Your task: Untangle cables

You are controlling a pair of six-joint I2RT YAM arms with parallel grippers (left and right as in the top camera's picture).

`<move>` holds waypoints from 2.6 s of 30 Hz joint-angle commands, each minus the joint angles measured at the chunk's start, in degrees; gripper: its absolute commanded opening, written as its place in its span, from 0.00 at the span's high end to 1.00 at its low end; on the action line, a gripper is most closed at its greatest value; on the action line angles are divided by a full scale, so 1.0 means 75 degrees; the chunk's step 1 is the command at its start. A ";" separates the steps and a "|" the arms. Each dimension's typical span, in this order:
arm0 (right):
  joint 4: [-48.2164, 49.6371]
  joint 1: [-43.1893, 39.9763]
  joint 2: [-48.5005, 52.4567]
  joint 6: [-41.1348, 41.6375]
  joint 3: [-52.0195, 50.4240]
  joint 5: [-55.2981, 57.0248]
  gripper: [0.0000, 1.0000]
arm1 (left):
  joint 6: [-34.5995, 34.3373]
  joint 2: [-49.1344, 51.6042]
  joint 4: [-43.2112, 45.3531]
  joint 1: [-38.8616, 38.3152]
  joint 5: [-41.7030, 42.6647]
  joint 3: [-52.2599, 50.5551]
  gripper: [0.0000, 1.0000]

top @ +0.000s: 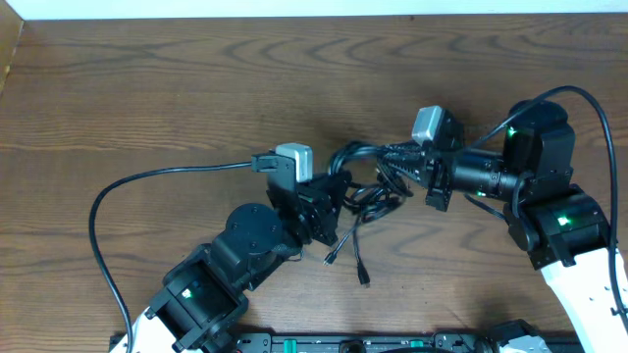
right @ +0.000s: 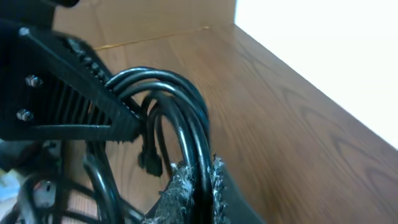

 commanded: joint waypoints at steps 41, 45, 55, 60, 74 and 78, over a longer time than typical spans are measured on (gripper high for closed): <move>-0.0612 -0.0329 -0.0009 -0.1676 0.0044 -0.1565 0.39 | 0.1839 -0.0361 0.0458 -0.0003 0.1804 0.0160 0.92; -0.0682 -0.0329 -0.0009 -0.1699 0.0044 -0.1562 0.39 | 0.1836 -0.0361 0.0784 -0.0003 0.1804 0.0160 0.92; -0.0743 -0.0329 -0.0006 -0.1696 0.0044 -0.1501 0.99 | 0.1830 -0.0361 0.0965 -0.0003 0.1894 0.0160 0.92; -0.0836 -0.0332 -0.0009 -0.1565 0.0044 -0.1282 0.99 | 0.1719 -0.0361 0.0950 -0.0003 0.1463 0.0160 0.92; -0.1102 -0.0801 -0.0108 -0.1256 0.0044 -0.1043 0.99 | -0.1093 -0.0361 -0.0784 -0.0003 -0.2040 0.0160 0.93; -0.1087 -0.0988 -0.0108 -0.0933 0.0044 -0.0863 0.99 | -0.1093 -0.0361 -0.0787 -0.0003 -0.2040 0.0160 0.93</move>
